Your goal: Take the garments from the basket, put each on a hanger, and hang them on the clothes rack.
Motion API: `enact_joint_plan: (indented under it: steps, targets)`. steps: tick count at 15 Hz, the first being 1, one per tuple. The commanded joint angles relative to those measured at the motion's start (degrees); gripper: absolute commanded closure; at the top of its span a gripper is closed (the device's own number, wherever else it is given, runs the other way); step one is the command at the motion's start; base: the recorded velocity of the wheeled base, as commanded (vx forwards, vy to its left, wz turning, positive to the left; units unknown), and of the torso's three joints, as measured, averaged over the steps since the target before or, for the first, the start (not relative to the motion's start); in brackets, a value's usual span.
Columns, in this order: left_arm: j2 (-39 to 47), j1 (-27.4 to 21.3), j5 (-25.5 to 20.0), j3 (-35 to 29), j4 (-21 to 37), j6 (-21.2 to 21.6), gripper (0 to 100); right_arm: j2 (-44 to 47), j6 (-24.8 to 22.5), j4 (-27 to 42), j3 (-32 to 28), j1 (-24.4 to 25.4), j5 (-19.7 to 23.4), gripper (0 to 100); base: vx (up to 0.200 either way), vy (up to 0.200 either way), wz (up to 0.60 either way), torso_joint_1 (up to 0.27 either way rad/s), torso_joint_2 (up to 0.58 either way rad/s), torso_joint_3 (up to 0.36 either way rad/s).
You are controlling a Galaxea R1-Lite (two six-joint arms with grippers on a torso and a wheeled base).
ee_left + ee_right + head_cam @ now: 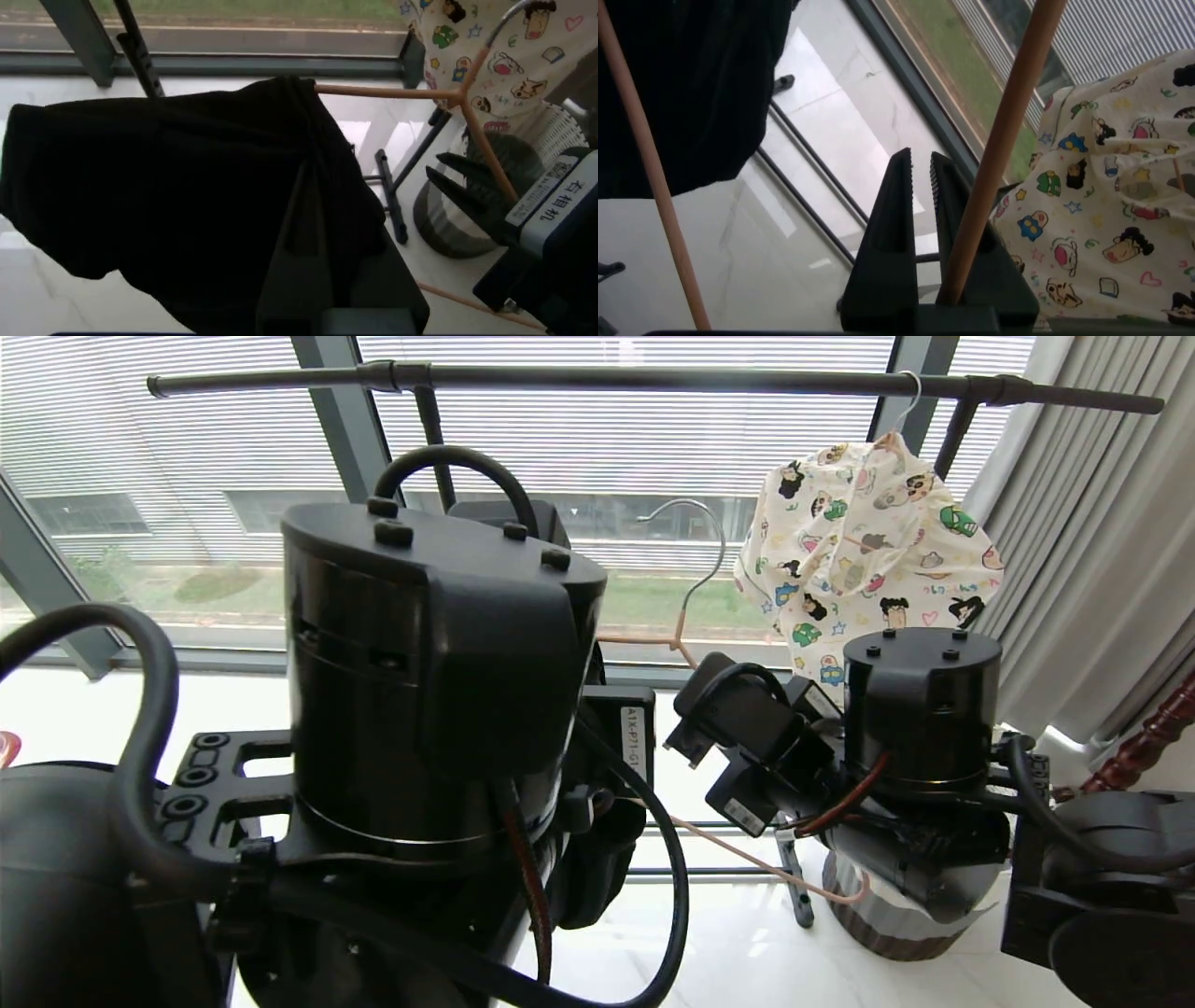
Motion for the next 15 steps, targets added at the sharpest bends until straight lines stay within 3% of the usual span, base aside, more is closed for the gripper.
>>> enact_joint_plan:
  steps: [1, 3, 6, 7, 11, 13, 15]
  targets:
    - [-0.2, -0.6, 0.0, 0.1, 0.0, 0.0, 100, 1.7, 0.0, 0.0, -1.1, 0.5, 0.0, 100, 0.0, 0.0, 0.0, 0.0, 0.0, 0.0]
    - [-0.4, -0.2, 0.1, 0.4, 0.0, 0.1, 100, 1.6, 0.1, -0.1, -1.0, 0.5, 0.0, 100, 0.0, 0.0, 0.0, 0.0, 0.0, 0.0]
    - [-1.3, 4.2, -0.2, -0.4, 0.0, 0.6, 100, 1.4, -1.1, -3.4, -0.3, 0.5, -0.9, 100, 0.0, 0.0, 0.0, 0.0, 0.0, 0.0]
    - [-2.4, 5.7, -1.0, -0.5, 0.0, 1.9, 100, 1.0, -4.4, -6.4, 1.1, 0.5, -1.2, 100, 0.0, 0.0, 0.0, 0.0, 0.0, 0.0]
    - [-10.3, 12.9, -16.1, 0.2, 0.0, 14.6, 100, -1.5, -10.9, -8.3, 4.8, 0.4, 1.1, 100, 0.0, 0.0, 0.0, 0.0, 0.0, 0.0]
    - [-11.1, 17.2, -17.5, 0.3, -0.1, 19.7, 100, -2.5, -11.5, -8.3, 6.0, 0.4, 1.4, 100, 0.0, 0.0, 0.0, 0.0, 0.0, 0.0]
    - [-10.9, 20.2, -17.5, 0.5, -0.1, 20.1, 100, -3.7, -11.6, -8.3, 6.6, 0.4, 1.2, 100, 0.0, 0.0, 0.0, 0.0, 0.0, 0.0]
